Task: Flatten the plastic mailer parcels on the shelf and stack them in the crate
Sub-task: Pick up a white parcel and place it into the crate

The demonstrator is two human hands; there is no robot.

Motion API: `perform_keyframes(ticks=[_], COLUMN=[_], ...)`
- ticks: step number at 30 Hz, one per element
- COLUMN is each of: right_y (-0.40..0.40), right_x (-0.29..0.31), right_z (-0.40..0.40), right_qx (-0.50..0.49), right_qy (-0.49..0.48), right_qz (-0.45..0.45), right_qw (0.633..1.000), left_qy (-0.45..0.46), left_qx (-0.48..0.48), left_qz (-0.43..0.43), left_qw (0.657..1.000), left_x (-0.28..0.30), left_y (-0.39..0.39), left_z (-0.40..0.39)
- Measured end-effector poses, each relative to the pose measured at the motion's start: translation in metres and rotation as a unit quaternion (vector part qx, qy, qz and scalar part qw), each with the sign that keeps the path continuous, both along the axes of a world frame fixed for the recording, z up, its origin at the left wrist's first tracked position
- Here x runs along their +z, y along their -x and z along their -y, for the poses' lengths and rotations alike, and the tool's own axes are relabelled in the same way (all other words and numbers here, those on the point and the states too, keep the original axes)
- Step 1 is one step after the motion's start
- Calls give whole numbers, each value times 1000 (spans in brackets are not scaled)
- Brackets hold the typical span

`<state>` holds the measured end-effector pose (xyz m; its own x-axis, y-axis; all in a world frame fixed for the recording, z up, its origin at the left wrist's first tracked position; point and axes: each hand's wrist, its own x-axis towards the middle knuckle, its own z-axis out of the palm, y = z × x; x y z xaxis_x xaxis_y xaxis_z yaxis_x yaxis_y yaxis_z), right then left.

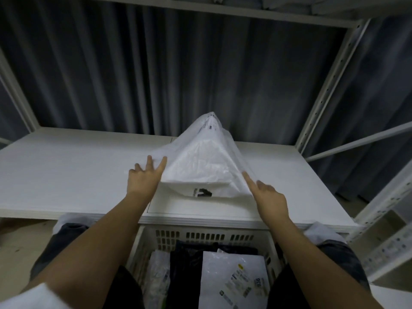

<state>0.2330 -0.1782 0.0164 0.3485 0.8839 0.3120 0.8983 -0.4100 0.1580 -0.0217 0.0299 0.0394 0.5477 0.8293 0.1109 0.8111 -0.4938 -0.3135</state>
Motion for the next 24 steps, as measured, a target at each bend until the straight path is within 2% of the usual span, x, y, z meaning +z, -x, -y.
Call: perform_keyframes(ticks=[2,5,7,9,10,12,16,18,19,21,24], right_y=[-11,-16,-2,1,3,8,31,40,41,40,43], right_x=[-18,-32,-14,-11,-6,5,36,50,53,50,28], right_z=[1,-1,0,-2,-3,-8,-36,-63,-74,-92,-107], right_qx=[22,10,-27,-65,-77,-43,78,81,73,56,50], right_qy=[22,71,189,248,280,235,41,-27,-33,2,82], right_qz=[22,-2,-18,-62,-118,-208,-354,-342,-307,-240,-221], right_qw=[999,997,981,965,950,948,931,936,948,969,971], left_qy=[8,19,33,29,25,21,29,32,35,44,87], left_qx=[12,26,28,18,9,-4,-10,-16,-23,-41,-43], left_qz=[-58,-116,-123,-119,-114,-101,-96,-95,-96,-98,-107], left_qw=[998,993,991,992,993,995,995,995,994,993,989], left_x=[-5,-13,-17,-20,-21,-24,-27,-29,-29,-33,-36], left_y=[4,-1,-6,-8,-8,-9,-6,-5,-5,-6,1], left_z=[1,9,12,12,11,9,11,14,17,21,20])
